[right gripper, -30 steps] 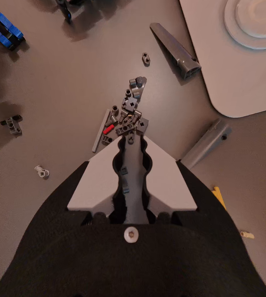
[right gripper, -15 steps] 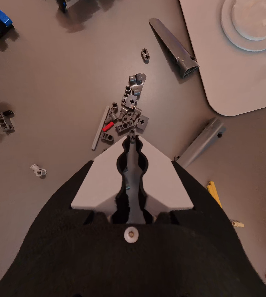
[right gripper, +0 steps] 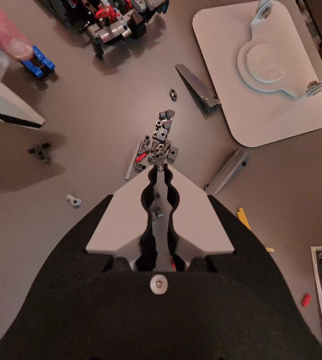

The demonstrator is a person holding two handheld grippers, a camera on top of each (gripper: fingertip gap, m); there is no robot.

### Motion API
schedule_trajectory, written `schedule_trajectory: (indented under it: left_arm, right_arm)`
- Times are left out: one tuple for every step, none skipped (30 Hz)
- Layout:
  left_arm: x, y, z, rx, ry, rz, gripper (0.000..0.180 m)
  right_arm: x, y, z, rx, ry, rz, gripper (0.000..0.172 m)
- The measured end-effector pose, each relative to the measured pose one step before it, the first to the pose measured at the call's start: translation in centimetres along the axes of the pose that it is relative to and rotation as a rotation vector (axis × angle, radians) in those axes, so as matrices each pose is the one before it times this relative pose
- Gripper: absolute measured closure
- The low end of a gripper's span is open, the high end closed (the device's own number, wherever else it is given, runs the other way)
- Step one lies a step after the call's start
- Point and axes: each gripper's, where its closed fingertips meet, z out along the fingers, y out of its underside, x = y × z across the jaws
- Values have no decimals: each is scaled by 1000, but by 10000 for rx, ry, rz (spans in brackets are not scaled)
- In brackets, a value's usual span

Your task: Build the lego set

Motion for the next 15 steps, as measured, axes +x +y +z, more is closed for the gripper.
schedule_trajectory:
  left_arm:
    - [-356,290,110,-103,-172,-50,177]
    - [-306,269,132,-84,-143,-68,176]
    - [-330,226,123,-62,-156,-79,176]
    - [-318,179,122,-37,-154,-81,175]
    - [-436,72,104,21,-223,-87,175]
    - [-450,64,77,14,-219,-94,174]
    - [-424,66,53,6,-210,-71,174]
    - [-464,40,40,24,-231,-64,173]
    - [-369,28,22,35,-171,-56,173]
    - [-298,-9,7,51,-133,-35,172]
    - [-327,-5,6,57,-170,-19,172]
    - [-278,28,13,35,-149,-14,172]
    - [-207,34,33,26,-109,-17,171]
    - [-229,9,22,45,-127,-20,171]
    - [-271,16,24,42,-157,-10,171]
  right_arm:
    - [-127,-241,-318,117,-17,2,167]
    - [-159,-247,-319,115,-21,-14,167]
    - [-238,-287,-297,126,-56,-24,167]
    - [-337,-346,-288,147,-108,-16,167]
    - [-317,-337,-273,132,-98,-12,167]
    - [-264,-338,-234,119,-70,-22,167]
    - [-297,-350,-217,133,-101,-22,167]
    - [-333,-372,-180,136,-146,-8,167]
    - [-308,-345,-142,129,-138,1,167]
    - [-293,-323,-110,119,-149,2,167]
    - [-327,-325,-77,119,-185,7,167]
    - [-356,-313,-45,120,-204,10,167]
    - [-313,-277,-23,103,-179,3,167]
    - [-291,-241,7,79,-174,-26,167]
    - [-330,-232,19,73,-190,-39,167]
